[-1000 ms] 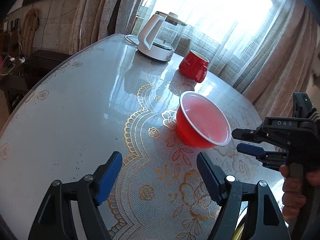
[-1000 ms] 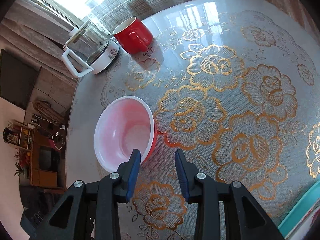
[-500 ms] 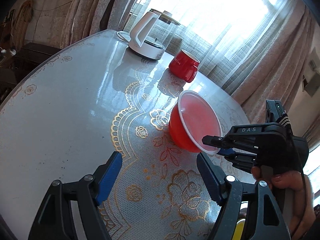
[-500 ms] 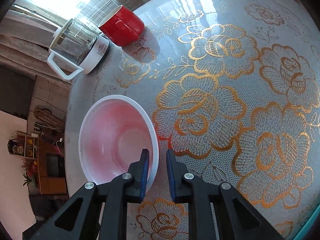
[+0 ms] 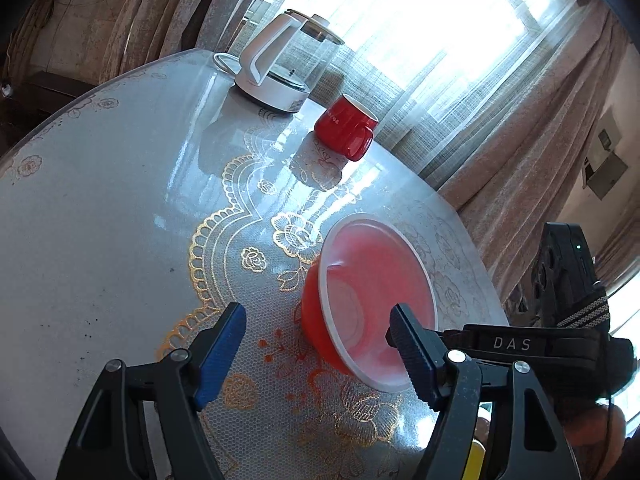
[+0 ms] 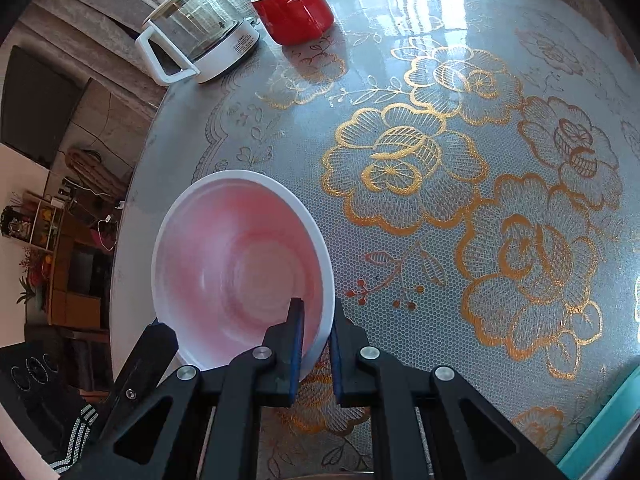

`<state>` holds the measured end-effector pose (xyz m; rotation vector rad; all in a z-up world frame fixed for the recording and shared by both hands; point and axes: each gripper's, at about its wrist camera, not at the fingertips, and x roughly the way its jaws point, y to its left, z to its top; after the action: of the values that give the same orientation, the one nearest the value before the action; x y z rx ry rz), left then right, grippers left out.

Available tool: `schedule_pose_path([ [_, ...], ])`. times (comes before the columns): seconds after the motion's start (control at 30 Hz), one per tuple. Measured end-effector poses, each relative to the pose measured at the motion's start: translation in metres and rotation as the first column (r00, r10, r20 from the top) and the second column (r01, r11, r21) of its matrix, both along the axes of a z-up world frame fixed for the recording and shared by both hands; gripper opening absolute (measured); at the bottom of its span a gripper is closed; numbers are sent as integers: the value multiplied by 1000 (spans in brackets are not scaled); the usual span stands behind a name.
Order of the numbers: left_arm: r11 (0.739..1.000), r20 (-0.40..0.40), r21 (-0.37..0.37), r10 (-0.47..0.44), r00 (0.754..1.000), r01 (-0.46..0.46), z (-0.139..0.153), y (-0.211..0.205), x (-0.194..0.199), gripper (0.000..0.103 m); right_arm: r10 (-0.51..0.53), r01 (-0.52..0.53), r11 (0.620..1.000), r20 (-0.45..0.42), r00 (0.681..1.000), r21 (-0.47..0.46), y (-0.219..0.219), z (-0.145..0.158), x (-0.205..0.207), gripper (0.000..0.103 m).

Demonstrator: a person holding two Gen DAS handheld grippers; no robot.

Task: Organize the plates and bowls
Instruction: 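Lift the red bowl and carry it over the yellow bowl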

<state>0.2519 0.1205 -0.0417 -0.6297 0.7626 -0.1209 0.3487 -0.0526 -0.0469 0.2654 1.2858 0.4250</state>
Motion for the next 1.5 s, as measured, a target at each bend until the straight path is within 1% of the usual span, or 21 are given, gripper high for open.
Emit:
schedule_pose_path([
  [0.07, 1000, -20, -21, -17, 1000, 16, -6, -1, 4, 62, 13, -13, 1000, 1, 1000, 8, 3, 1, -5, 11],
  [0.13, 999, -39, -34, -33, 999, 32, -10, -3, 6, 40, 25, -25, 1000, 4, 1000, 10, 8, 2, -9, 11],
  [0.2, 1000, -57, -9, -27, 998, 27, -11, -5, 5, 33, 33, -33, 999, 17, 999, 2, 11, 3, -13, 11],
  [0.23, 1000, -63, 3, -25, 998, 26, -11, -6, 5, 28, 31, -31, 1000, 22, 999, -2, 12, 3, -14, 11],
  [0.27, 1000, -69, 13, -23, 997, 24, -11, -6, 4, 26, 27, -27, 1000, 23, 999, -1, 14, 3, -15, 12],
  [0.33, 999, -69, 24, -23, 997, 25, -10, -8, 2, 19, 11, -11, 1000, 18, 1000, 7, 9, 2, -18, 12],
  [0.4, 998, -65, 57, -26, 998, 29, -7, -11, 0, 13, -2, 2, 1000, 9, 1000, 13, 7, 0, -19, 12],
  [0.47, 996, -56, 84, -30, 998, 35, -5, -14, -1, 13, -9, 9, 1000, 11, 1000, 9, 1, -1, -18, 11],
  [0.53, 995, -47, 93, -34, 998, 39, -3, -15, -2, 12, -16, 16, 1000, 24, 1000, 10, 0, 3, -20, 11],
  [0.67, 996, -20, 73, -43, 999, 44, 3, -14, -5, 11, -27, 26, 999, 50, 998, 30, -7, 14, -27, 11],
  [0.73, 996, 4, 63, -56, 998, 56, 8, -16, -7, 11, -35, 33, 999, 68, 997, 36, -11, 21, -31, 11],
  [0.87, 990, 76, 91, -113, 991, 106, 23, -27, -12, 11, -60, 58, 998, 113, 992, 25, -22, 34, -44, 11],
  [0.93, 988, 99, 71, -141, 985, 135, 27, -30, -14, 11, -75, 72, 997, 128, 989, 33, -31, 38, -52, 11],
  [1.0, 985, 124, 42, -170, 978, 167, 31, -33, -16, 11, -96, 90, 995, 132, 987, 50, -43, 42, -60, 11],
  [1.03, 983, 137, 43, -185, 973, 181, 34, -36, -18, 11, -109, 101, 993, 134, 985, 62, -49, 44, -64, 11],
  [1.13, 974, 183, 73, -226, 957, 216, 45, -48, -25, 11, -140, 129, 988, 143, 980, 84, -64, 51, -80, 11],
  [1.2, 966, 208, 91, -255, 944, 241, 51, -55, -30, 11, -158, 147, 986, 161, 974, 83, -73, 57, -92, 11],
  [1.27, 961, 219, 88, -277, 936, 263, 54, -60, -32, 11, -182, 168, 982, 182, 966, 88, -81, 62, -105, 11],
  [1.37, 950, 223, 63, -312, 924, 306, 55, -67, -33, 11, -225, 208, 972, 185, 957, 109, -95, 66, -124, 11],
  [1.43, 940, 225, 75, -341, 913, 333, 56, -73, -36, 11, -253, 229, 963, 175, 952, 144, -105, 65, -136, 11],
  [1.5, 926, 235, 101, -378, 895, 364, 58, -78, -39, 11, -278, 251, 952, 154, 948, 175, -114, 62, -145, 11],
])
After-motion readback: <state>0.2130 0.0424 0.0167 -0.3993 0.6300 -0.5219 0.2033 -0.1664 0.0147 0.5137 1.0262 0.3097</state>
